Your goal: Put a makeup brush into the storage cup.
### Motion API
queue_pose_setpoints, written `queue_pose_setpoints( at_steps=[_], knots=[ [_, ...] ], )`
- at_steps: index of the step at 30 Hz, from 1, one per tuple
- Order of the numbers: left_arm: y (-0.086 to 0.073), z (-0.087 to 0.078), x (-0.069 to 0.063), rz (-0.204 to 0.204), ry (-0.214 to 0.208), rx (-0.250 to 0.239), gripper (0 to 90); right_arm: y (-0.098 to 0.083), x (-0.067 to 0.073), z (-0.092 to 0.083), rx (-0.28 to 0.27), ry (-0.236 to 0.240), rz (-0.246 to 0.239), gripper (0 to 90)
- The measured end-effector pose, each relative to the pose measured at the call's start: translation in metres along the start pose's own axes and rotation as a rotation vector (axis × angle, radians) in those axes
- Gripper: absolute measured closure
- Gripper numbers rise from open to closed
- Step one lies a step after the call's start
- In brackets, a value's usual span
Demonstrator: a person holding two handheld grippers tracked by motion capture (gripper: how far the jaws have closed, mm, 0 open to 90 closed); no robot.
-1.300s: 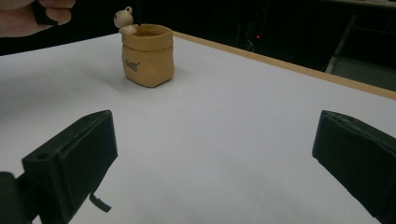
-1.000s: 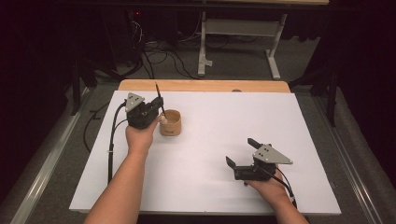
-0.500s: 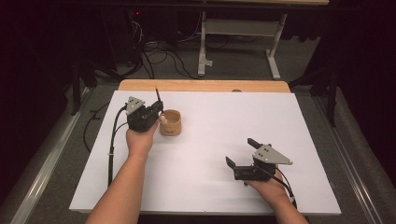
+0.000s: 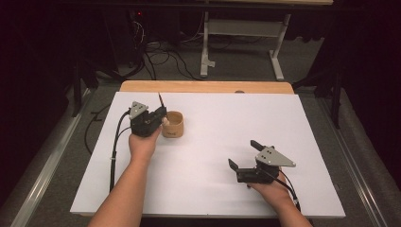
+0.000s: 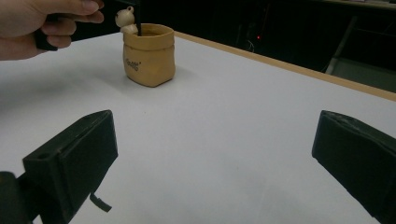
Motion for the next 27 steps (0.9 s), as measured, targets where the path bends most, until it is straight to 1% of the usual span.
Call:
queue_pose_setpoints(
  at_steps=[5, 9, 11, 12, 13, 14, 15, 16, 17, 18, 24, 27],
  knots=[
    [0.0023, 0.0004, -0.0023, -0.004, -0.010, -0.011, 82.4, 0.0001, -0.0002, 0.0007, -0.001, 0.001, -0.007, 1.5],
    [0.0021, 0.0004, -0.0023, 0.000, -0.007, -0.005, 81.9, -0.0001, 0.0003, 0.0010, -0.002, 0.004, -0.003, 1.5],
    [0.0017, 0.0005, -0.0022, 0.008, -0.008, 0.003, 76.9, -0.0001, 0.0003, 0.0011, -0.003, 0.004, -0.005, 1.5],
    [0.0011, 0.0002, -0.0019, 0.022, -0.004, 0.012, 72.3, -0.0001, 0.0003, 0.0011, -0.003, 0.004, -0.005, 1.5],
    [0.0007, 0.0001, -0.0016, 0.029, 0.001, 0.017, 65.7, -0.0003, 0.0000, 0.0008, 0.001, 0.000, -0.005, 1.5],
    [0.0001, -0.0001, -0.0007, 0.038, 0.011, 0.024, 61.9, -0.0004, 0.0000, 0.0007, 0.002, -0.001, -0.004, 1.5],
    [-0.0003, -0.0006, 0.0005, 0.035, 0.010, 0.027, 57.1, -0.0003, 0.0005, 0.0013, -0.003, 0.003, -0.001, 1.5],
    [-0.0004, -0.0011, 0.0012, 0.026, 0.003, 0.027, 54.9, -0.0003, 0.0006, 0.0015, -0.002, 0.003, -0.005, 1.5],
    [-0.0001, -0.0014, 0.0015, 0.021, 0.000, 0.025, 52.9, -0.0006, 0.0007, 0.0015, 0.000, 0.000, -0.002, 1.6],
    [0.0001, -0.0021, 0.0018, 0.025, 0.001, 0.025, 51.7, -0.0008, 0.0004, 0.0014, 0.004, -0.004, -0.012, 1.5],
    [0.0028, -0.0050, -0.0013, 0.035, -0.010, 0.016, 47.0, -0.0009, 0.0009, 0.0018, 0.005, -0.002, -0.015, 1.5],
    [0.0021, -0.0061, -0.0028, 0.038, -0.018, 0.027, 45.6, -0.0011, 0.0008, 0.0019, 0.005, -0.003, -0.016, 1.5]
  ],
)
Point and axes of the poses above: each handheld gripper's, and its own axes: z roughly forward along the jaws, y roughly out of its top, x roughly to its left, the point moved 8 cm from there along z, roughly forward along the jaws, and after that the axes turned 13 degrees about z, right-handed, at the moved point
